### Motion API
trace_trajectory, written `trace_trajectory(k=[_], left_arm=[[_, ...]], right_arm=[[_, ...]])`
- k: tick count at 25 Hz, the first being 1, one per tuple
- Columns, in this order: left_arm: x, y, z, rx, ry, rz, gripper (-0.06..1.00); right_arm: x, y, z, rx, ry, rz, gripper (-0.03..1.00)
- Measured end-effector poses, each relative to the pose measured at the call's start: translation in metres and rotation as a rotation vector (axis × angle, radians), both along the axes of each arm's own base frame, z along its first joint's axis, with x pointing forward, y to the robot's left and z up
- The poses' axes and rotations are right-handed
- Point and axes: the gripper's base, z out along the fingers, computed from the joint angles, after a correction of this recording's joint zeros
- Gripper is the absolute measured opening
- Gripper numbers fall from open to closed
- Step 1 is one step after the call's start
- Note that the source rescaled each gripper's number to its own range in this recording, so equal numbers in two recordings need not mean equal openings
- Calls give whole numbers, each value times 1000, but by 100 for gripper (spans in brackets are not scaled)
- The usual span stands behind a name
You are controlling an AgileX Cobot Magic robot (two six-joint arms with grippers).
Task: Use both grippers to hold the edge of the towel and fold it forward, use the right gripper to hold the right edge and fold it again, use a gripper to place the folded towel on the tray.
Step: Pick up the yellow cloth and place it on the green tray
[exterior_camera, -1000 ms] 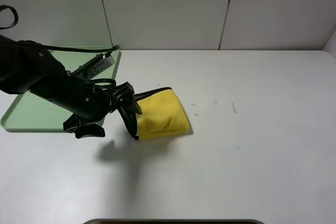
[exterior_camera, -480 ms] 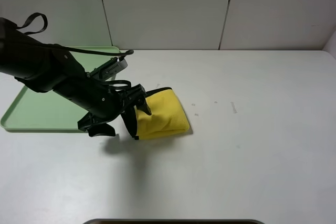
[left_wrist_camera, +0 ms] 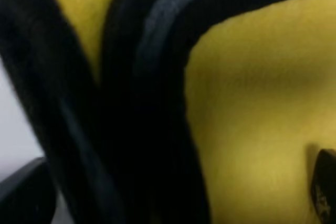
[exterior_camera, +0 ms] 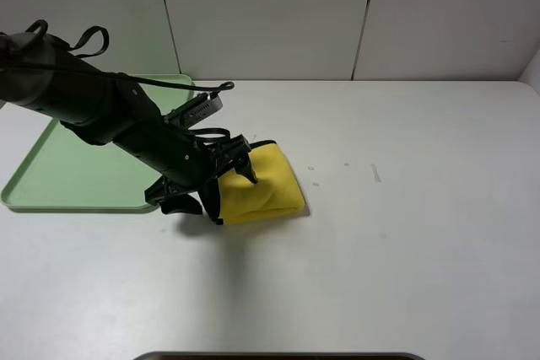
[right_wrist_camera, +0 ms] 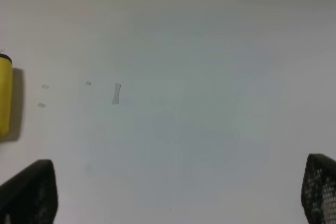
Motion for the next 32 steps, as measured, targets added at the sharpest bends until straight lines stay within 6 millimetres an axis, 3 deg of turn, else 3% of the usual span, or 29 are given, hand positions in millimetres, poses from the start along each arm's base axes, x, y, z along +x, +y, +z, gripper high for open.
trace_trajectory(k=[12,19,32], left_arm=[[2,-2,-5,7,7,-26,80],[1,-2,-6,10,8,-45,76],[-2,-2,-16,18,51,-52,11]], right_arm=[[0,0,0,0,0,0,100],[0,0,0,0,0,0,100],[0,0,0,0,0,0,100]])
